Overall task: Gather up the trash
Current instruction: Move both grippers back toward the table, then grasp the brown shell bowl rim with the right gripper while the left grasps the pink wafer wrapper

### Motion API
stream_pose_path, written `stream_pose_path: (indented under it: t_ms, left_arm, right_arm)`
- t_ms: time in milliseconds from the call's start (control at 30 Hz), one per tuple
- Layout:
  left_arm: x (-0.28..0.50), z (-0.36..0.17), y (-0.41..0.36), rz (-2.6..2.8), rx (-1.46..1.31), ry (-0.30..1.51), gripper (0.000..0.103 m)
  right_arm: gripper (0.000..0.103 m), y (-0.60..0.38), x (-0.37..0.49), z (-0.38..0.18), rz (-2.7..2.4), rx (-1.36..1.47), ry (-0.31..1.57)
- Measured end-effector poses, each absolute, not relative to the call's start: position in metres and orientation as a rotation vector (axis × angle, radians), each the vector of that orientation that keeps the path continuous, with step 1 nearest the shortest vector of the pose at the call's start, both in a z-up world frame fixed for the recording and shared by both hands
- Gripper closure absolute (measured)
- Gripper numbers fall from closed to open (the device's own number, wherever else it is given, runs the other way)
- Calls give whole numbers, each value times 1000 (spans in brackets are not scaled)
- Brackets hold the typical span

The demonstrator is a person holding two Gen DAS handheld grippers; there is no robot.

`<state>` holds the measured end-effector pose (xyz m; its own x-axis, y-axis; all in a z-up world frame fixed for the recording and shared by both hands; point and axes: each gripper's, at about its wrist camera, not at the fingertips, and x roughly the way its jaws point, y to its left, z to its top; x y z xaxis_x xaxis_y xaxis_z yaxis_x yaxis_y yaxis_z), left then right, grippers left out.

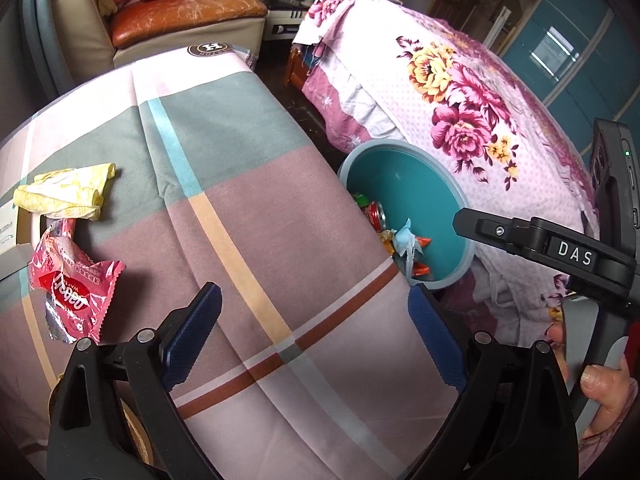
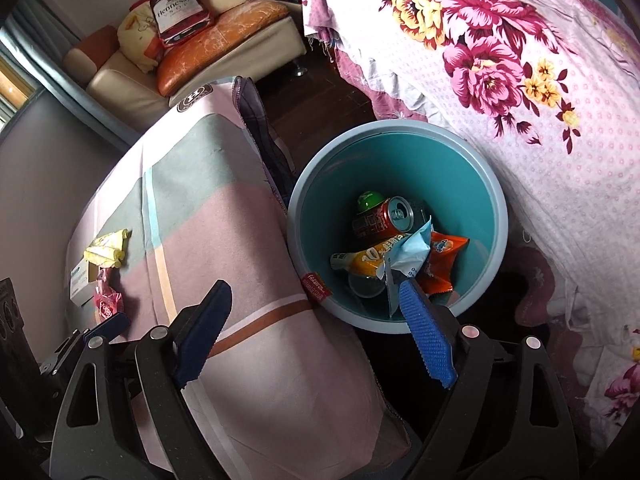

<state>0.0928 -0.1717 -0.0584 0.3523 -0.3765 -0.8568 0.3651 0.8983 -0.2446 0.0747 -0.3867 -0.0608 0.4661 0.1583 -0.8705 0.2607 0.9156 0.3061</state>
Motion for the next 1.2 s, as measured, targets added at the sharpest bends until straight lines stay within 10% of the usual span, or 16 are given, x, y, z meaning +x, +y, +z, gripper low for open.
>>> stream_pose_path:
  t_ms: [1200]
  left_arm:
    - [44, -88, 100, -70, -281, 1116, 8]
  right_arm:
    - [21, -131, 69, -99, 389, 153, 1371]
